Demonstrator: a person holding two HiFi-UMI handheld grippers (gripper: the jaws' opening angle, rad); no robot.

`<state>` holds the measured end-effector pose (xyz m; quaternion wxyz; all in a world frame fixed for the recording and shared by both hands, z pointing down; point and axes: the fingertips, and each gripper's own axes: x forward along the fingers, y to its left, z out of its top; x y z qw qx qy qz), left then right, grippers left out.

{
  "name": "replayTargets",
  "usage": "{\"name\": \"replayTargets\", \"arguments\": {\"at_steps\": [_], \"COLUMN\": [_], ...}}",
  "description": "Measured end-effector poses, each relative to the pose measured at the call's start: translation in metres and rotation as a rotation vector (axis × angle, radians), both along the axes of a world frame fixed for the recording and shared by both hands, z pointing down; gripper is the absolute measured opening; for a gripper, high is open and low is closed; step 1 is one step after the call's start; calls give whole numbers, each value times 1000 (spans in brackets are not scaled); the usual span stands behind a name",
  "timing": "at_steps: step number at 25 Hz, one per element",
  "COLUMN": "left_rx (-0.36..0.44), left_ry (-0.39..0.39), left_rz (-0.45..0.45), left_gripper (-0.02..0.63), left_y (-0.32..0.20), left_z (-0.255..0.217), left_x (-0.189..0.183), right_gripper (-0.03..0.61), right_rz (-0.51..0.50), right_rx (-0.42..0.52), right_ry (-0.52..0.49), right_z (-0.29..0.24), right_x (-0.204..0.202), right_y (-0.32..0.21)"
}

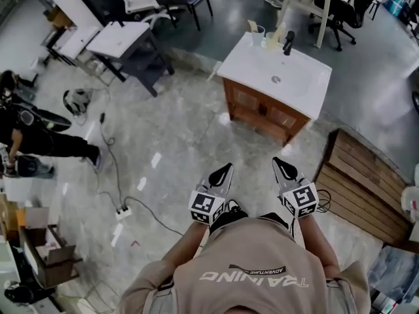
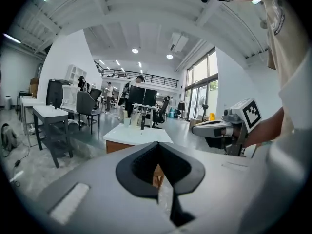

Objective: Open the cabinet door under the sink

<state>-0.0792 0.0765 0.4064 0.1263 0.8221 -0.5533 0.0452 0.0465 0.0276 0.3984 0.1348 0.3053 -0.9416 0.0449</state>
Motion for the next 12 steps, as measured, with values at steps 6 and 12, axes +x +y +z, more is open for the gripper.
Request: {"name": "replayTargets", "arguments": {"at_steps": [6,12], "left_rx": [-10,-17], "left_ry": [3,11], "left_rz": [63,69], "left_gripper": [18,18], "left_y": [-50,-75], "left_z": [1,7], "left_x": [-34,-50], "right_gripper": [2,2], "right_rz": [59,80], "right_rx": [5,-27], "right_ry": [26,7], "right_z": [2,5], "right_x": [-23,-36], "right_y": [-29,-48]}}
